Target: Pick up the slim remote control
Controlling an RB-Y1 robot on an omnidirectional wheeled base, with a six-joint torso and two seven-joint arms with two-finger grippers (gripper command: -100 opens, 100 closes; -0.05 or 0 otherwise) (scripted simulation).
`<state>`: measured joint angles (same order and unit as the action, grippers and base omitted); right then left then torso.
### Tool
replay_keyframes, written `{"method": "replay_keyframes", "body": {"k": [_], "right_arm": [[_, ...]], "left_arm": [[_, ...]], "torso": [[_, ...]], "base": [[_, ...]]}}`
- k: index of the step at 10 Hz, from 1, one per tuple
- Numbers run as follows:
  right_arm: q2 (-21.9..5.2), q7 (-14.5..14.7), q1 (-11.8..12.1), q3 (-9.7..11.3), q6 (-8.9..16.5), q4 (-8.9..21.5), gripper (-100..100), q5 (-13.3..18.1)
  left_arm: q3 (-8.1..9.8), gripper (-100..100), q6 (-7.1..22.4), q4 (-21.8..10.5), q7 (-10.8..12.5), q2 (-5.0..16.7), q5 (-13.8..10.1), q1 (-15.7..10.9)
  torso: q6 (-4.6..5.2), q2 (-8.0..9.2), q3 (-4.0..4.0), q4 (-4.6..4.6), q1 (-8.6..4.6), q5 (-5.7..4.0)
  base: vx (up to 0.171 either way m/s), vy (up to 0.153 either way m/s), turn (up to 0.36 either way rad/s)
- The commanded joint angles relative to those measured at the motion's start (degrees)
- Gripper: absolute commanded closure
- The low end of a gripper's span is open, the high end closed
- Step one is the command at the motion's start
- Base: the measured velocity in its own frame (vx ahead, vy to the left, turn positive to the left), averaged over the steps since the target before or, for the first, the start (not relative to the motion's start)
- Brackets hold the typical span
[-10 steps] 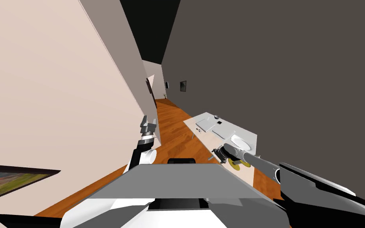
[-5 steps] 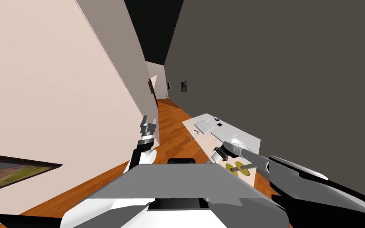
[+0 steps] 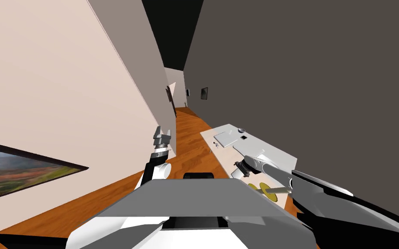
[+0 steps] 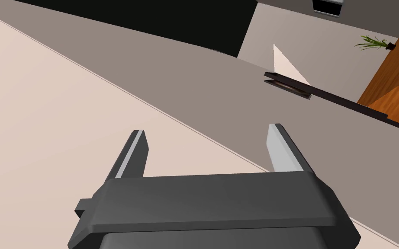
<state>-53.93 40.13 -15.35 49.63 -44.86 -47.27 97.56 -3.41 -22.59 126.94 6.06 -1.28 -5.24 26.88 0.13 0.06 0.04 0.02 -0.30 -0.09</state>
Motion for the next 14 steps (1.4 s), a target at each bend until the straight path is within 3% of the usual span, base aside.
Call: {"method": "replay_keyframes", "body": {"k": [1, 3, 4, 5, 9, 10, 11, 14], "right_arm": [[0.74, 0.36, 0.38, -0.42, 0.83, 2.02, -100, -0.83], [1.74, 0.20, 1.34, -0.92, 2.21, 4.41, -100, -1.80], [1.51, 0.26, 0.90, -0.73, 1.64, 3.76, -100, -1.45], [1.57, 0.18, 0.93, -0.75, 1.79, 3.86, 100, -1.48], [1.56, 0.17, 0.98, -0.72, 1.75, 3.88, 100, -1.47], [1.56, 0.18, 0.98, -0.72, 1.75, 3.88, 0, -1.47], [0.99, 0.32, 0.62, -0.54, 1.17, 2.62, 100, -1.07], [-0.25, 0.52, -0.57, 0.09, -0.56, -0.36, 100, 0.15]], "left_arm": [[0.00, 0, 0.00, 0.00, 0.00, 0.00, 0.00, 0.00], [0.00, 0, 0.00, 0.00, 0.00, 0.00, 0.00, 0.00], [0.00, 0, 0.00, 0.00, 0.00, 0.00, 0.00, 0.00], [0.01, 0, 0.00, 0.00, 0.00, 0.00, 0.00, 0.02], [0.01, 0, 0.00, 0.00, 0.00, 0.00, 0.00, 0.02], [0.01, 0, 0.00, 0.00, 0.00, 0.00, 0.00, 0.02], [0.01, 0, 0.00, 0.00, 0.00, 0.00, 0.00, 0.02], [0.01, 0, 0.00, 0.00, 0.00, 0.00, 0.00, 0.03]], "torso": [[0.00, 0.00, 0.00, 0.00, 0.00, 0.00], [0.01, 0.01, 0.01, 0.01, 0.02, 0.01], [0.00, 0.03, 0.02, 0.01, 0.02, 0.01], [0.05, -0.08, -0.03, 0.00, 0.05, 0.02], [0.01, -0.26, -0.13, -0.02, 0.11, 0.03], [0.01, -0.26, -0.13, -0.02, 0.11, 0.04], [0.01, -0.26, -0.13, -0.02, 0.12, 0.04], [0.08, -0.48, -0.24, -0.05, 0.23, 0.08]], "base": [[-0.079, -0.036, 0.182], [-0.075, -0.025, 0.239], [-0.036, -0.015, 0.050], [-0.009, -0.004, -0.024], [0.000, 0.000, 0.000], [0.000, 0.000, 0.000], [0.041, 0.015, -0.269], [0.080, 0.032, -0.241]]}}
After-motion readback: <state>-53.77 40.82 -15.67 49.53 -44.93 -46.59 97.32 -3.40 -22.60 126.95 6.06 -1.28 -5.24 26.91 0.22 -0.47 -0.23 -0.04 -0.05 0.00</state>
